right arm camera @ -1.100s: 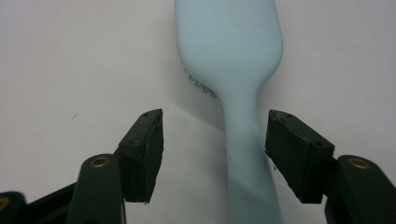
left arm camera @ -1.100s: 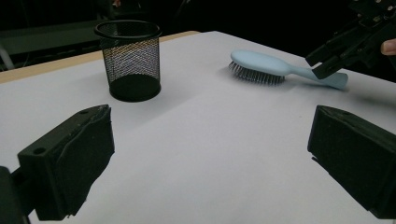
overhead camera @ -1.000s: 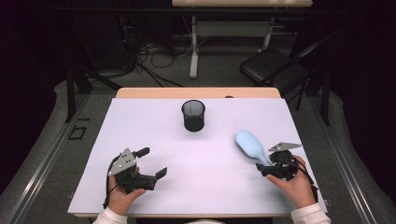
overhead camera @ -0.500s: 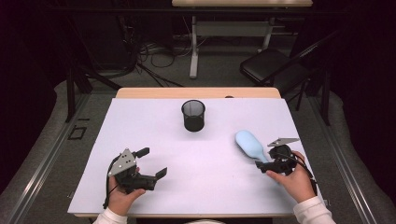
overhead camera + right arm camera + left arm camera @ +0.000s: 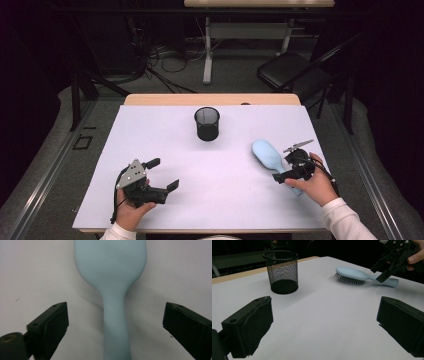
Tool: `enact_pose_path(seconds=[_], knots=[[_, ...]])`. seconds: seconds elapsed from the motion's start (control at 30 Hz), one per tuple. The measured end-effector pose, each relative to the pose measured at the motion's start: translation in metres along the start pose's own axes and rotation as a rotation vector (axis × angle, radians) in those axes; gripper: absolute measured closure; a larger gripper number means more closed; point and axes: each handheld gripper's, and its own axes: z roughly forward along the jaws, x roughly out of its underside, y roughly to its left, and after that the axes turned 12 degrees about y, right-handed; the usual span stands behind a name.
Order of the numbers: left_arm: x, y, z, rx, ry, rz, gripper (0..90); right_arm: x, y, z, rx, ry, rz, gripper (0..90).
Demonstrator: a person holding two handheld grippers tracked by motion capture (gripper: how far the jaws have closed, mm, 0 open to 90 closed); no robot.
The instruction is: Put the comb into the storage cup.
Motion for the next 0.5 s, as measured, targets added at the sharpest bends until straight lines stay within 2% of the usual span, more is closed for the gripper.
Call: enact_pose_path(seconds=[0.03,0.1,0.13,0.23,0.4,0.43,0.5], knots=[[0.000,0.000,0.000,0.001,-0.001,0.000,0.6,-0.001,0.000,0.002,-0.004,0.001,0.016,2.4],[0.000,0.000,0.000,0.000,-0.001,0.000,0.6,-0.003,-0.002,0.003,-0.004,0.021,0.006,0.7],[0.000,0.000,0.000,-0.001,-0.003,-0.001,0.6,-0.005,-0.002,0.002,-0.002,0.047,0.003,0.0],[0.000,0.000,0.000,-0.002,-0.003,-0.002,0.6,-0.008,-0.004,0.003,-0.005,0.066,0.013,0.0],[0.000,0.000,0.000,-0.002,-0.003,-0.002,0.6,-0.013,-0.008,0.003,0.008,0.087,0.001,0.0],[0.000,0.000,0.000,-0.002,-0.003,-0.002,0.6,-0.013,-0.008,0.002,0.008,0.100,0.016,0.0],[0.000,0.000,0.000,-0.002,-0.003,-0.002,0.6,-0.015,-0.010,0.003,0.014,0.103,0.005,0.0]])
